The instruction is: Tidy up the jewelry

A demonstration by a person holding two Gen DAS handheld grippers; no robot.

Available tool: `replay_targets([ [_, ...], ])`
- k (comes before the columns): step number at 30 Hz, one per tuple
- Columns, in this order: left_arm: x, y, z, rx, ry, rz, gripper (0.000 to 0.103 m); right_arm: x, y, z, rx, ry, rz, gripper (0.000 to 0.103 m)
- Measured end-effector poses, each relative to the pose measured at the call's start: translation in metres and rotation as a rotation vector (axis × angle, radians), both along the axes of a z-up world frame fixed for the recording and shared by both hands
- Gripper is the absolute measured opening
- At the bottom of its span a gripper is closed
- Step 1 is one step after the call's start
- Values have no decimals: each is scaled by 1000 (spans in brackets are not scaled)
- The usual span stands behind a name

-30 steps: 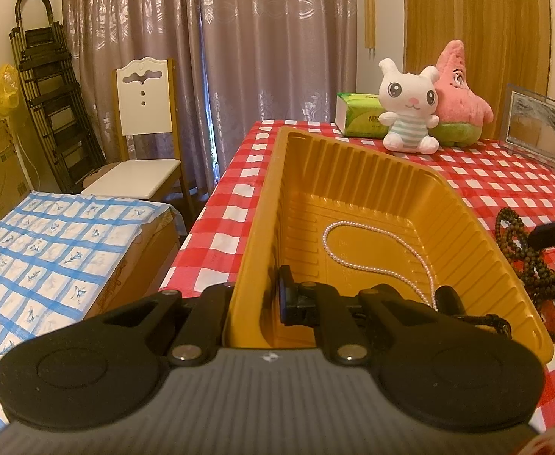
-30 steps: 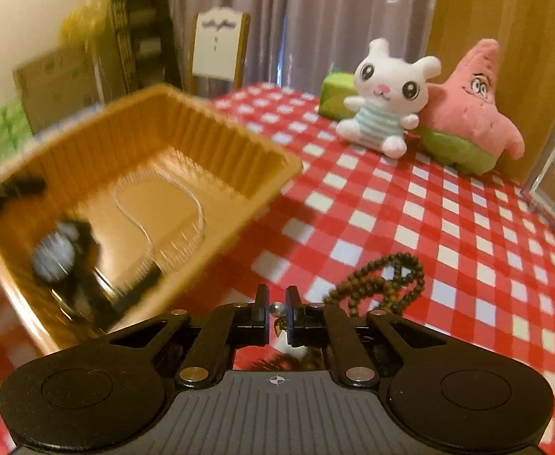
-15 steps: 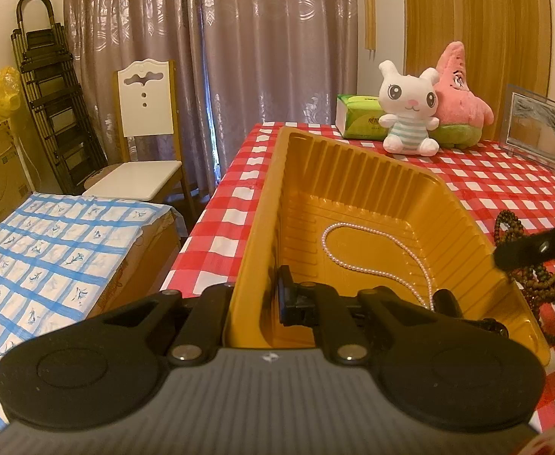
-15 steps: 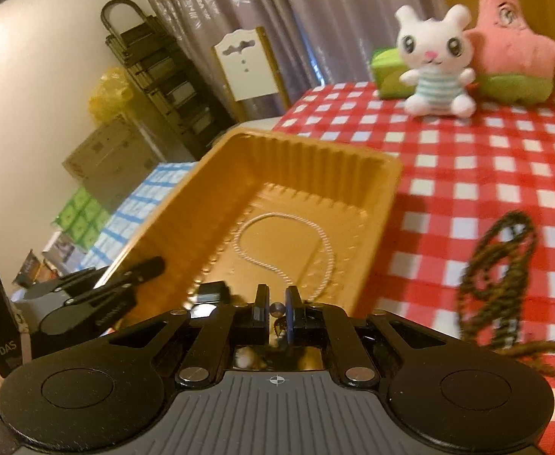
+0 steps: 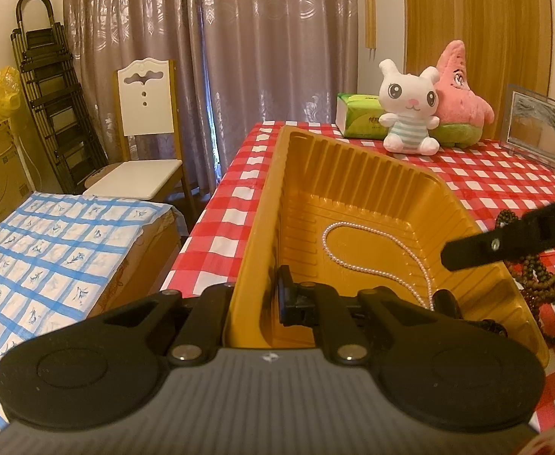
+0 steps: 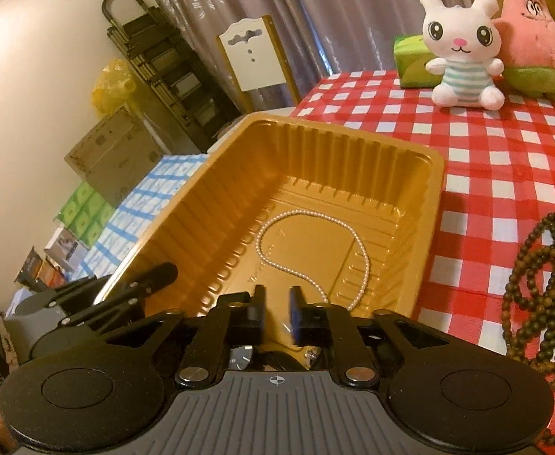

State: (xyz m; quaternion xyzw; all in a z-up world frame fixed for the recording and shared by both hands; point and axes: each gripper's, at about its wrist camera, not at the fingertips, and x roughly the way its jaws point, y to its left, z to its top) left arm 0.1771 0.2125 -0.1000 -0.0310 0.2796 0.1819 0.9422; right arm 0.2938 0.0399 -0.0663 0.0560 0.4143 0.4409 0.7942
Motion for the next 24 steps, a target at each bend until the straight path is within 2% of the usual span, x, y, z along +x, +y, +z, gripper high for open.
replay_targets([
  [1,0,0,0,-1,0,1,9,0,-1,2,12,-7,-11,49],
  [2,0,0,0,0,0,0,9,-1,-4,3,26,-15,-22,54],
  [11,-1,1,0,1,2,5,8,6,-36,19,41,-41,-108,54],
  [24,-5,-2,3,9,3,15,8,20,-172,25,-62,-57,-427,54],
])
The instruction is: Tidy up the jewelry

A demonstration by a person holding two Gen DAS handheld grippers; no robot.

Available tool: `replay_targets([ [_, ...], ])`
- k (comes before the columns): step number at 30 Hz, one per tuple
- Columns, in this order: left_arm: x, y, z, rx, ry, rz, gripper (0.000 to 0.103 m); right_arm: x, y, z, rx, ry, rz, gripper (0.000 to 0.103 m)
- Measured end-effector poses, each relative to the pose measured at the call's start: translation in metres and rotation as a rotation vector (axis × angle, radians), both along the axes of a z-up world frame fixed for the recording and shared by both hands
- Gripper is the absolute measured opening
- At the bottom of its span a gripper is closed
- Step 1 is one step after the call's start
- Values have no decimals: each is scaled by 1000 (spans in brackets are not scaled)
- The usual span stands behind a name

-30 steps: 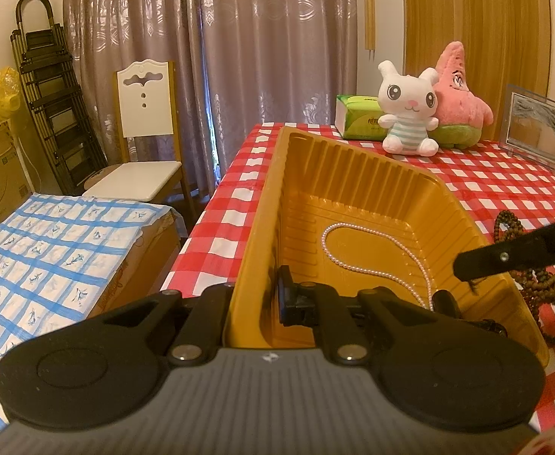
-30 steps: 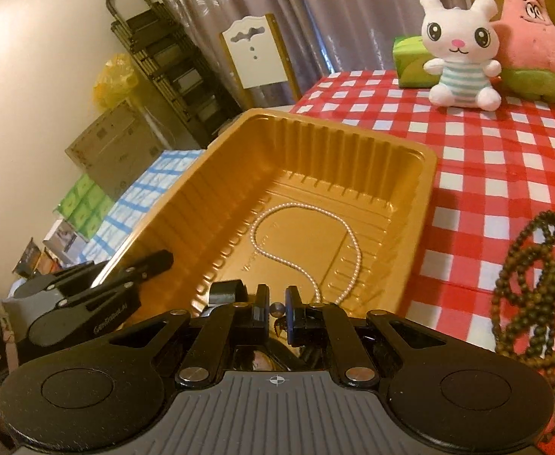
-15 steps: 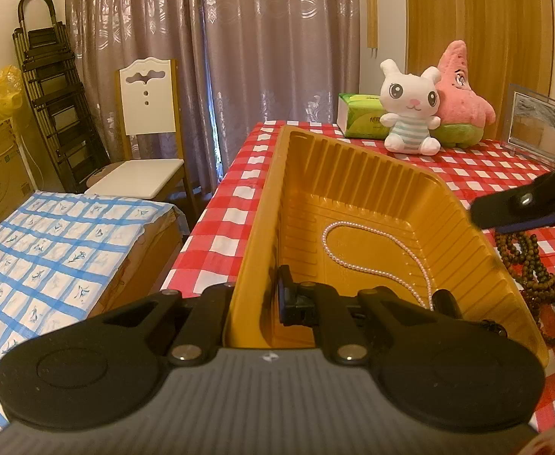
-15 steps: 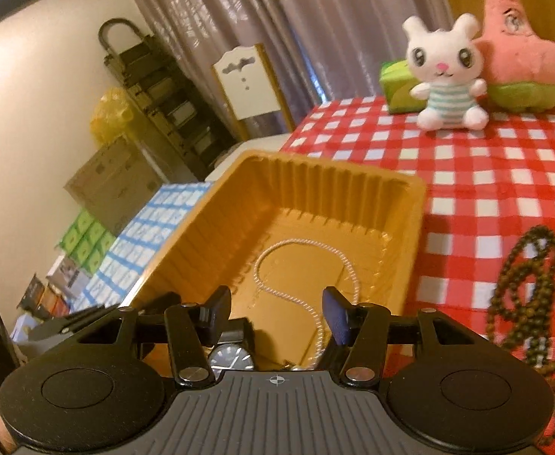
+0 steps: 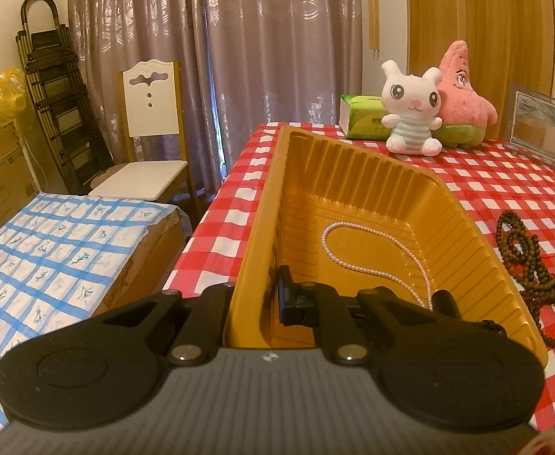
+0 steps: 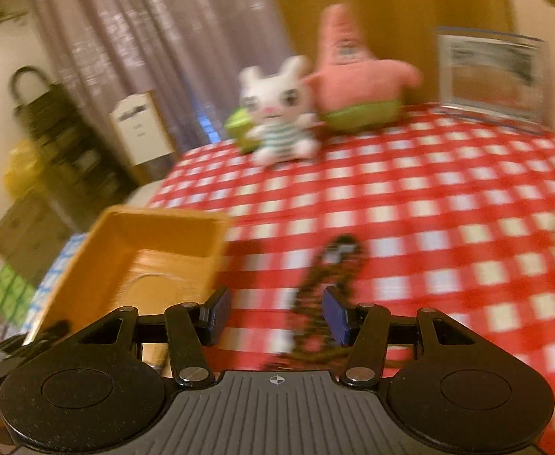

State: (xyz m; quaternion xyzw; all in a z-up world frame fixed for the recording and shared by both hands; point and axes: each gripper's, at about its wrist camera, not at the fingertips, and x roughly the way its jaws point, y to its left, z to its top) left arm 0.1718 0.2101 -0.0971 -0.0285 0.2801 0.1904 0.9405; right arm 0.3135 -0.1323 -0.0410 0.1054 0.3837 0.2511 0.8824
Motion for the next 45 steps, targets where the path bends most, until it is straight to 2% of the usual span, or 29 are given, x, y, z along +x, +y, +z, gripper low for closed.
replay_targets([
  [5,2,-3,1,9,6,3,8,-4,-42,2,-39,5,-67,54],
  [11,1,-5,1,14,7,11,8,-12,-58,-5,-88,25,-50,54],
  [20,2,-10,1,19,13,20,8,-17,-25,-26,-154,38,83,54],
  [31,0,-9,0,10,16,25,8,-22,16,-42,-209,10,246,53],
  [33,0,-9,-1,10,17,25,8,-23,23,-49,-238,8,263,47],
  [34,0,-9,-1,9,16,25,8,-23,27,-53,-250,9,276,34],
  [35,0,-9,-1,9,16,26,8,-22,31,-58,-265,16,282,26],
  [45,1,-8,-2,3,19,25,9,-16,59,-83,-409,-19,299,11],
])
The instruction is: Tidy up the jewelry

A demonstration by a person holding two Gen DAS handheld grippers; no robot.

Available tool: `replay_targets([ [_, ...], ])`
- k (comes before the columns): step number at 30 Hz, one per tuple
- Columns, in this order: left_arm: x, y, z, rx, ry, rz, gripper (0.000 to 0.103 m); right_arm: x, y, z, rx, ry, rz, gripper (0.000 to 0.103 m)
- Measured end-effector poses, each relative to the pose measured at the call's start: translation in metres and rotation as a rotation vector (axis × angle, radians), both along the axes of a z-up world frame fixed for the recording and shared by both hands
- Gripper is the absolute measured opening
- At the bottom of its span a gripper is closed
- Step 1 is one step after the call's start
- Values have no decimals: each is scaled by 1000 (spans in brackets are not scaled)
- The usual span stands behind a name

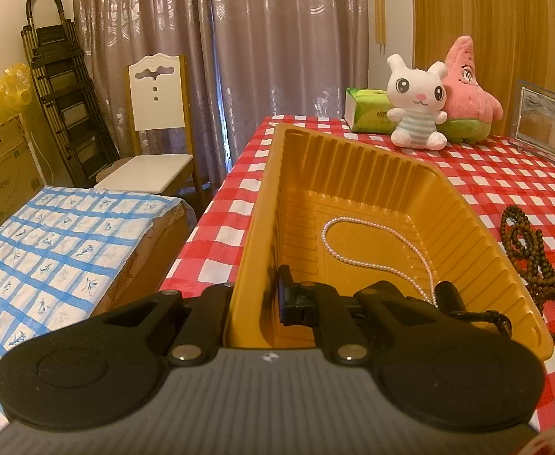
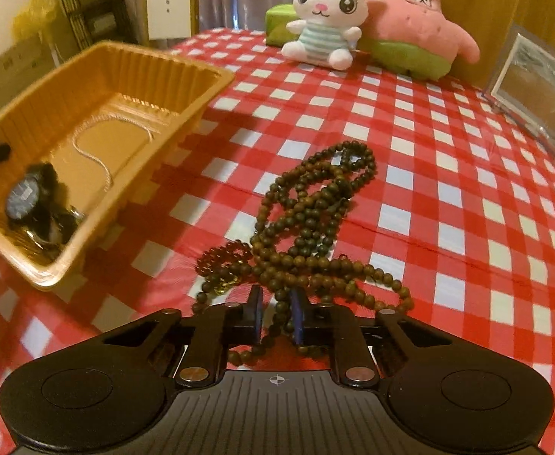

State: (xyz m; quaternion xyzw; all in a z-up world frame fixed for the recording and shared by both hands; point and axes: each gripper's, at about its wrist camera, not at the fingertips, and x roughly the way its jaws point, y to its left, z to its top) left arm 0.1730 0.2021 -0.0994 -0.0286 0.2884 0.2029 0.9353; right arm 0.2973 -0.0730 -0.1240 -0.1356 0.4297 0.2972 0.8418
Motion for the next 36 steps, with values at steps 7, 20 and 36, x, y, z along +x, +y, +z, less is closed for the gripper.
replay_targets([
  [7,2,0,-1,-1,1,-2,9,0,0,1,-4,-9,-3,7],
  [20,8,0,-1,-4,-2,-16,7,-5,-17,67,267,113,-117,6],
  [36,5,3,1,-18,-3,-31,6,-31,112,98,464,200,51,6],
])
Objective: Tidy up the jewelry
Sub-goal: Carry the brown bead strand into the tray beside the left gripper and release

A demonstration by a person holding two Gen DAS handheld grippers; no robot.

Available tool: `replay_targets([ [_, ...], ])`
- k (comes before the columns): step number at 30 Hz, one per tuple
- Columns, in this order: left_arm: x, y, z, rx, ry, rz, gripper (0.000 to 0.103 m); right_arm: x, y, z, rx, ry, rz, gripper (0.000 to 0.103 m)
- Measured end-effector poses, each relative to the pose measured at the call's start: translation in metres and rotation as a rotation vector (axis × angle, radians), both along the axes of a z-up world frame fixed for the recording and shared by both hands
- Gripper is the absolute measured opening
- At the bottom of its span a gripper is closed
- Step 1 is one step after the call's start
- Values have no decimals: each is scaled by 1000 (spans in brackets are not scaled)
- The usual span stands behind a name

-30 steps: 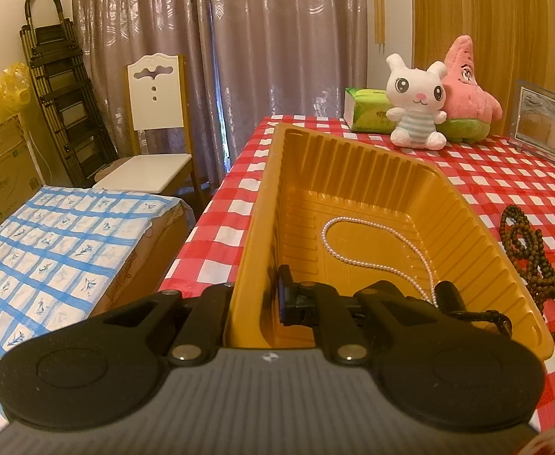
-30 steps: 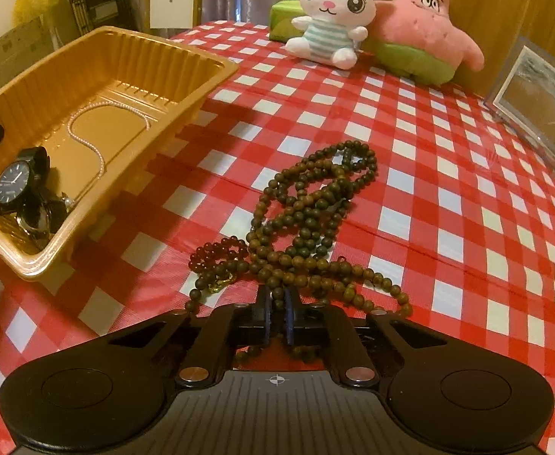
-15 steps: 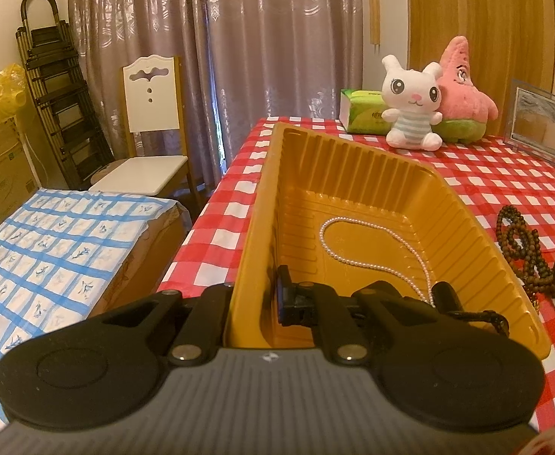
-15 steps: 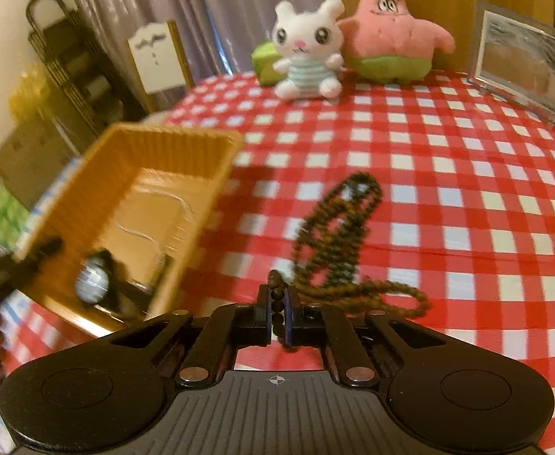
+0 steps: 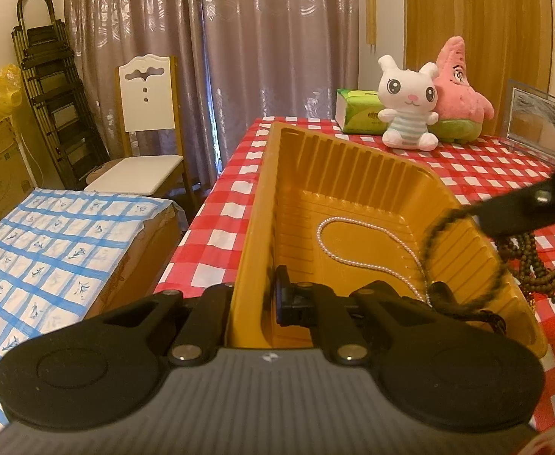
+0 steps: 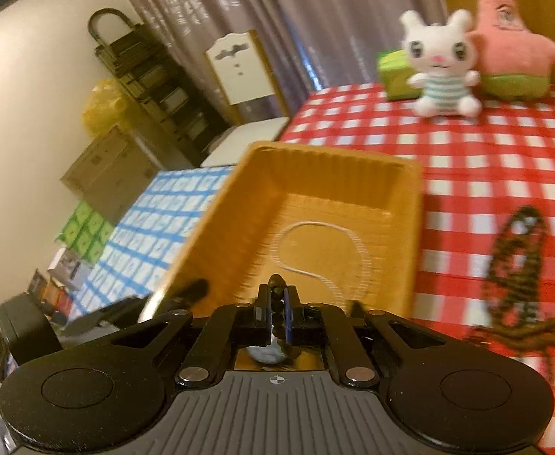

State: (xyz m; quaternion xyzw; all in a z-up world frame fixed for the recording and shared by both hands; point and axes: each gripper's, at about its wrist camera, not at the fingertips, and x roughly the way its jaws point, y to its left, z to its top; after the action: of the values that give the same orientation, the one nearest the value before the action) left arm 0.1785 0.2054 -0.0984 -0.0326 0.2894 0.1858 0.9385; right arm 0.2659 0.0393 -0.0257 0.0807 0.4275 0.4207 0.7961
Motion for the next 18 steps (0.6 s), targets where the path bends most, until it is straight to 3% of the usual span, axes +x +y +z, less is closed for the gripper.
replay_targets([
  [5,-1,1,0,-11,-1,-5,5,-1,27,-6,24,16,14,6],
  [9,-2,4,-1,-19,0,-9,5,-2,41,-16,-15,45,32,6],
  [18,-1,7,-2,-25,2,-17,5,-7,41,-25,-63,48,39,12],
])
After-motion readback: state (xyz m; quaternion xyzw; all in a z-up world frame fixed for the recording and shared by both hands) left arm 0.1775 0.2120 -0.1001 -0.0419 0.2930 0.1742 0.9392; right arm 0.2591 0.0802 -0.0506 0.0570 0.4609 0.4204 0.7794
